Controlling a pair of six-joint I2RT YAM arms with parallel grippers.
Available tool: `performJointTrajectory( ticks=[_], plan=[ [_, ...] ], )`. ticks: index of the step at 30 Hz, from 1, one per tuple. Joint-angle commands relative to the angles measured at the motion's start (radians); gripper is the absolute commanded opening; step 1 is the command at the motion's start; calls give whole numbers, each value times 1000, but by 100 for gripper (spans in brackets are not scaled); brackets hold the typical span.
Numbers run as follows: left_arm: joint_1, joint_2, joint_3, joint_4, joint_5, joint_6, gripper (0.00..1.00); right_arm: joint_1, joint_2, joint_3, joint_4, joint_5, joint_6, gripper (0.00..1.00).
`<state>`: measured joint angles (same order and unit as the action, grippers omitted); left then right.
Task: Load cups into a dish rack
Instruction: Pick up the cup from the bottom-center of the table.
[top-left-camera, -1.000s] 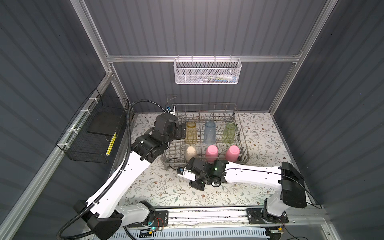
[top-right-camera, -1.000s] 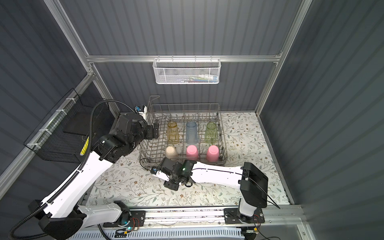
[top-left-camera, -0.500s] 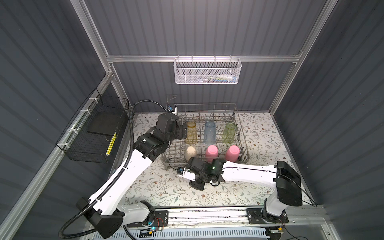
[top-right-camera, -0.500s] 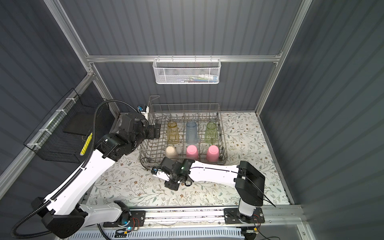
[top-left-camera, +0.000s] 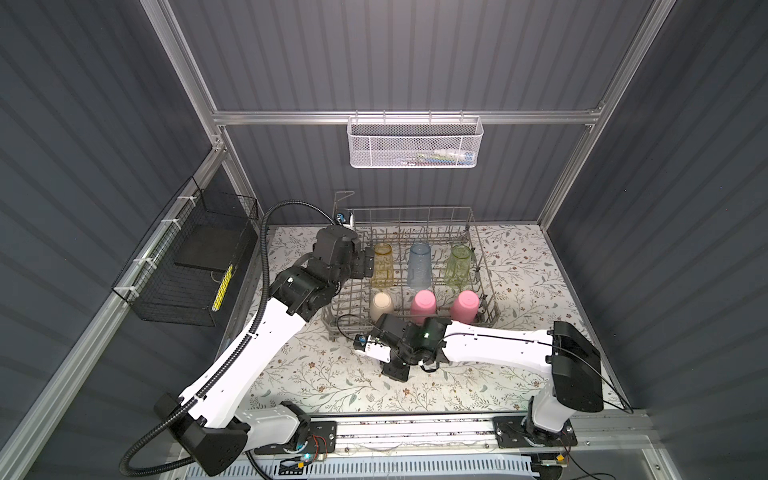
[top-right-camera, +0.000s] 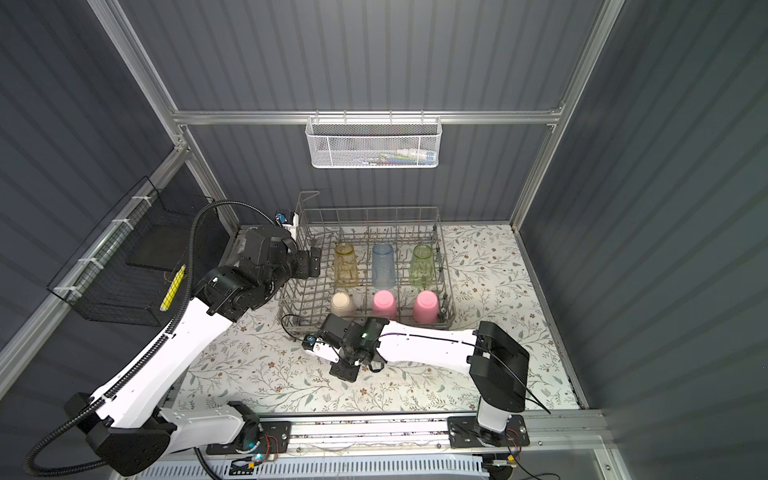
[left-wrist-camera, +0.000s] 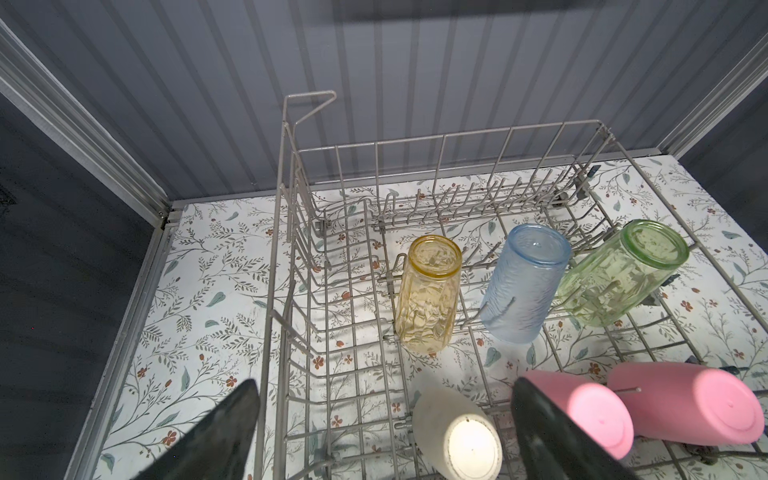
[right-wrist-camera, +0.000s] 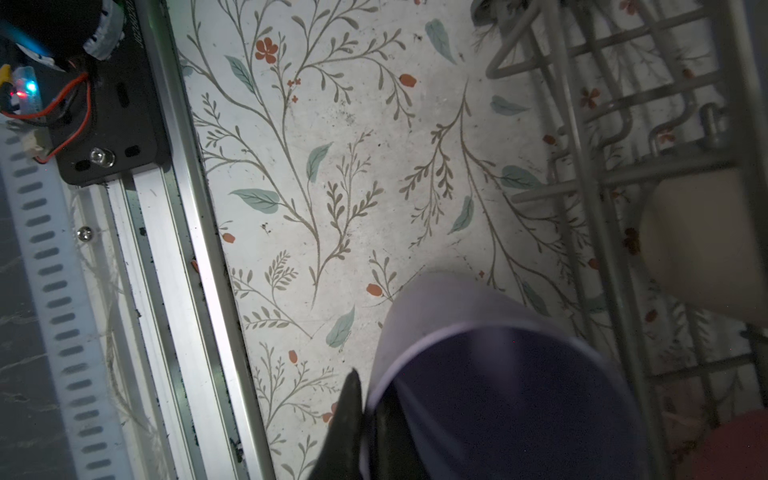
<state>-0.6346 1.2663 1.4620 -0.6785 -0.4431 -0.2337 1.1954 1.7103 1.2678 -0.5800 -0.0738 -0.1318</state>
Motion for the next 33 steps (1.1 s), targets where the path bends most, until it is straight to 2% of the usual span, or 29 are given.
performJointTrajectory(
  ticks=[1,6,9,16,20,24,26,29,33],
  plan=[
    [7,-19,-8,3,12,-1,94,-3,-16,26,-43,3,3,0],
    [9,-34,-3,0,13,0,94,-3,-96,46,-74,-33,1,0],
    [9,-45,-2,4,28,2,94,-12,-201,56,-74,-88,4,0],
    [16,-54,-11,50,131,5,94,-156,-501,12,84,-397,114,0],
    [31,-55,-20,97,301,9,94,-328,-658,-93,320,-567,296,0],
    [72,-50,-31,148,470,-17,94,-458,-717,-176,476,-650,452,0],
    [124,-51,-39,205,628,-51,94,-514,-721,-210,537,-686,531,0],
    [212,-60,-128,350,901,-136,95,-579,-715,-268,679,-742,663,0],
    [286,-47,-190,531,1146,-257,95,-648,-697,-335,867,-809,822,0]
  ],
)
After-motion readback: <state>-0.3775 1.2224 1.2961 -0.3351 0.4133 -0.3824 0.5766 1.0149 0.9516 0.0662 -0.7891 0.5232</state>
